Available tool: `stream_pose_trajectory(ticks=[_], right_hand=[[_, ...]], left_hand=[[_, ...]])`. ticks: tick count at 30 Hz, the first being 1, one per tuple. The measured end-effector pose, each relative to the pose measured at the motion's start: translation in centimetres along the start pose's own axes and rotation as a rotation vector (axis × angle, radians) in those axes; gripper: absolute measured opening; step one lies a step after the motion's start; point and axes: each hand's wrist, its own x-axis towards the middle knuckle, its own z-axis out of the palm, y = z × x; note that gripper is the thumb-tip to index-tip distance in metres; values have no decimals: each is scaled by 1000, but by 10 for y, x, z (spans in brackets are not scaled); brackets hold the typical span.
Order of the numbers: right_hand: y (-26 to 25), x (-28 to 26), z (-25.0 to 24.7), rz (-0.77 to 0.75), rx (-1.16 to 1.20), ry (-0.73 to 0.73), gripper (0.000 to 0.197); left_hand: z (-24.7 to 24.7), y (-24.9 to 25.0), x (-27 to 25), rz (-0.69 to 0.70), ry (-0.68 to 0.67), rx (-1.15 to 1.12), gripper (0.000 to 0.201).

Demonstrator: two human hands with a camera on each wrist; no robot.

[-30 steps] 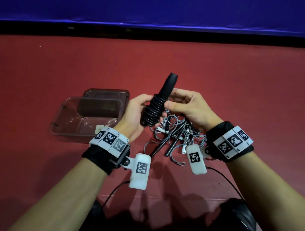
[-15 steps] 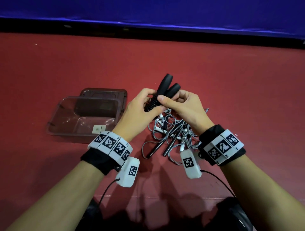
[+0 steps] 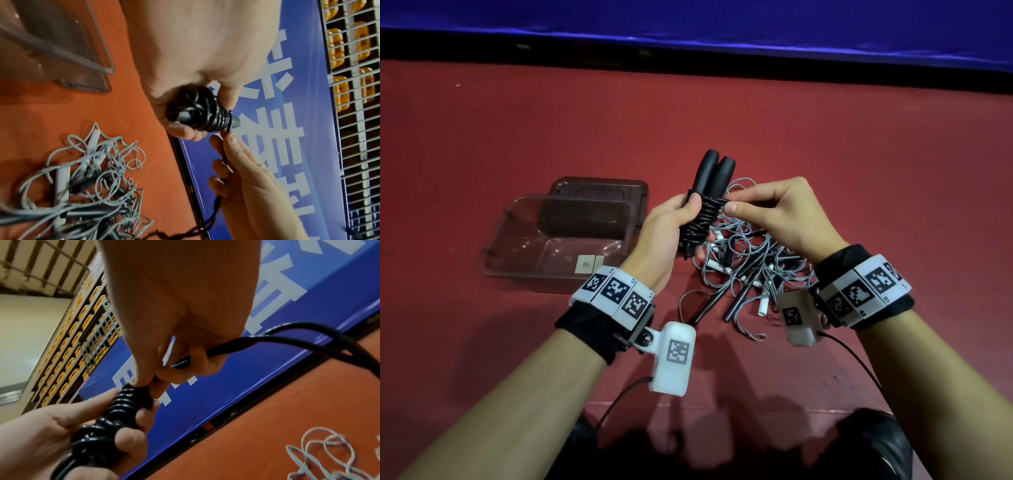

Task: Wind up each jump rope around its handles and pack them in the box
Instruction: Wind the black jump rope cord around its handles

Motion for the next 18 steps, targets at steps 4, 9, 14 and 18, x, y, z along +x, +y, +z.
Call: stream_pose_trajectory(ticks=[4,9,14,18], right_hand=[[2,-2,1,129,328,-100,35],[8,-7,4,181,460,-203,44],[14,-5,7,166,210,137,47],[11,-5,10,167,204,209,43]], left_hand=[[5,6,-8,-227,-149,-220,38],[3,2,-9,-377,-280,-291,41],[4,-17,0,57,13,292,42],[0,-19,1,254,-32,477,31]])
